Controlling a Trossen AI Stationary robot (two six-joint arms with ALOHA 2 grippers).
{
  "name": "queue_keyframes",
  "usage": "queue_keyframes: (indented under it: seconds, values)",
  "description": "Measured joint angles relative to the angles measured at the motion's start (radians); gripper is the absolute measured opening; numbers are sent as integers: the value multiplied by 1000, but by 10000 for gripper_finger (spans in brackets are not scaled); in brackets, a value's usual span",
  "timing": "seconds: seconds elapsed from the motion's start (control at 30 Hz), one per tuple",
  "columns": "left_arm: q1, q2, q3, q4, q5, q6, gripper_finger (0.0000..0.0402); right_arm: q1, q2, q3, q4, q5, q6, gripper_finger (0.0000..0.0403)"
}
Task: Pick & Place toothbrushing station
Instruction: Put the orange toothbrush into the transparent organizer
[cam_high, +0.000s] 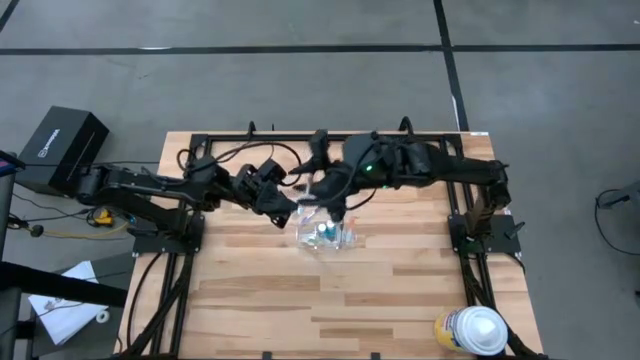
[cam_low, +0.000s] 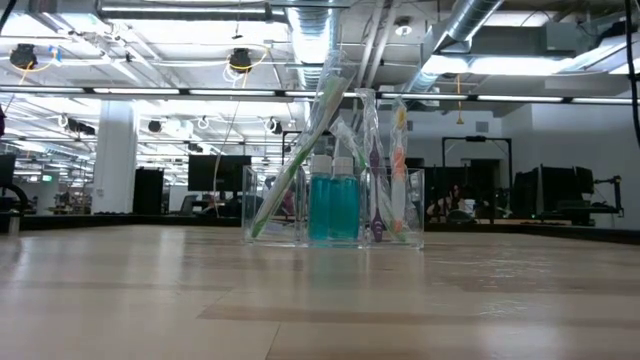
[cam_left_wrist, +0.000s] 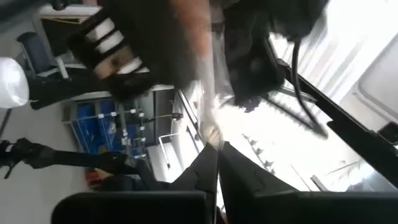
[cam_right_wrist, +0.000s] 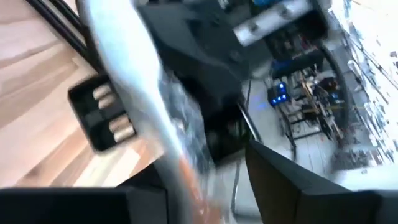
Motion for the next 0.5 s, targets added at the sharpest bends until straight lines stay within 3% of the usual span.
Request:
queue_keyframes:
  seconds: [0.5]
  values:
    - [72,-21,0,-19,27,-4,1,15,-45,2,-47,-36,25,142]
